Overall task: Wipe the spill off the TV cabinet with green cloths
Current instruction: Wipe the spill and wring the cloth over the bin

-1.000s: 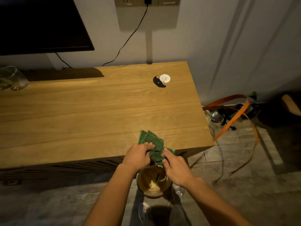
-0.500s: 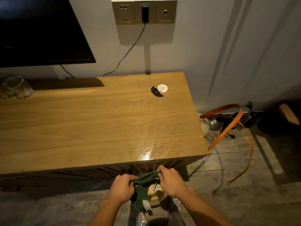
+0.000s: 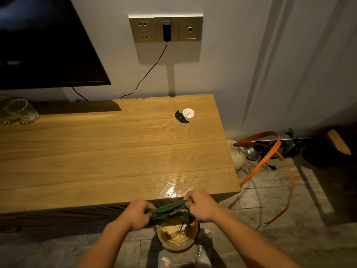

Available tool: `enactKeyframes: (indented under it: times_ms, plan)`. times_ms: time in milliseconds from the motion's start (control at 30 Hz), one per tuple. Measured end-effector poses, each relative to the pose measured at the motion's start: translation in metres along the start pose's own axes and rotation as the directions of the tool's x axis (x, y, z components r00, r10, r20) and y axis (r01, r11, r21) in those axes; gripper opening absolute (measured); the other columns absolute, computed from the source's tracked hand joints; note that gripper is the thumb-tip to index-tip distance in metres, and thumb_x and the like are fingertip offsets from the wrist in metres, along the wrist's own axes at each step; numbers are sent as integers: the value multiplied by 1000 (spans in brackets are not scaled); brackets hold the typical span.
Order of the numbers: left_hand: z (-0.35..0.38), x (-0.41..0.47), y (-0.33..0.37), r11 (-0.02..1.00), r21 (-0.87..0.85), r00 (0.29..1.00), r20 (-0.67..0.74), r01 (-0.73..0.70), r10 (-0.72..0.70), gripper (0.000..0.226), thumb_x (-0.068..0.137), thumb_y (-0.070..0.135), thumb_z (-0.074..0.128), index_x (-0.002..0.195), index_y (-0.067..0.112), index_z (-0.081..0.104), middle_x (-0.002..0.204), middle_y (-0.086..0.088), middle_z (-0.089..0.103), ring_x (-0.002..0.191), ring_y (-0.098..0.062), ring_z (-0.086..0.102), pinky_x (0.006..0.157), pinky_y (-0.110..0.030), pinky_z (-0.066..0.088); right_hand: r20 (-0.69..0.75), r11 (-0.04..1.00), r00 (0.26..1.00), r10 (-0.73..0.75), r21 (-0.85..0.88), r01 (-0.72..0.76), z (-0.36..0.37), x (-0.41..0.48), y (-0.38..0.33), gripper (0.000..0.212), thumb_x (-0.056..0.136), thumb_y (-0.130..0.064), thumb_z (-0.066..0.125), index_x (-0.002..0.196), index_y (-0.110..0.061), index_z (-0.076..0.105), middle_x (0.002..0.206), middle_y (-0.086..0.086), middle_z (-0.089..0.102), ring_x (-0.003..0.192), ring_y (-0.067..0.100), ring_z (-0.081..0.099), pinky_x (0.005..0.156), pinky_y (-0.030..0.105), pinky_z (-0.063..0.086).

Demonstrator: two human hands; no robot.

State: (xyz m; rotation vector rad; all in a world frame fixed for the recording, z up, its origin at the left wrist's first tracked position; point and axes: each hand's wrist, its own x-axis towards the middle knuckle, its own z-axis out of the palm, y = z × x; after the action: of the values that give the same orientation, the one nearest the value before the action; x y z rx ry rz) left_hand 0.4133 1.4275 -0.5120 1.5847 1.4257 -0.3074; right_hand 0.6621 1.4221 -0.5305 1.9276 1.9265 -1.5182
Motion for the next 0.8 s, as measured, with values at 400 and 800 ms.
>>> enactKeyframes:
  times_ms: [400, 800]
  plan:
    - [-78, 52, 87, 984, 113, 974, -166, -135, 153, 31, 95, 12, 52, 117, 23, 70, 115, 0, 71, 110, -19, 61, 95, -33, 49, -148, 982, 982, -120, -165, 95, -118, 32, 8, 14, 95, -26, 53, 100, -26, 66, 89, -2, 66, 85, 19, 61, 67, 27, 39]
    - [-30, 85, 61, 943, 278, 901, -336, -185, 275, 34, 94, 52, 46, 106, 27, 66, 106, 8, 65, 100, -14, 59, 82, -31, 49, -147, 903, 939, -312, -352, 245, -102, 47, 46, 34, 94, -50, 50, 89, -22, 68, 103, -2, 66, 100, 16, 58, 84, 35, 49]
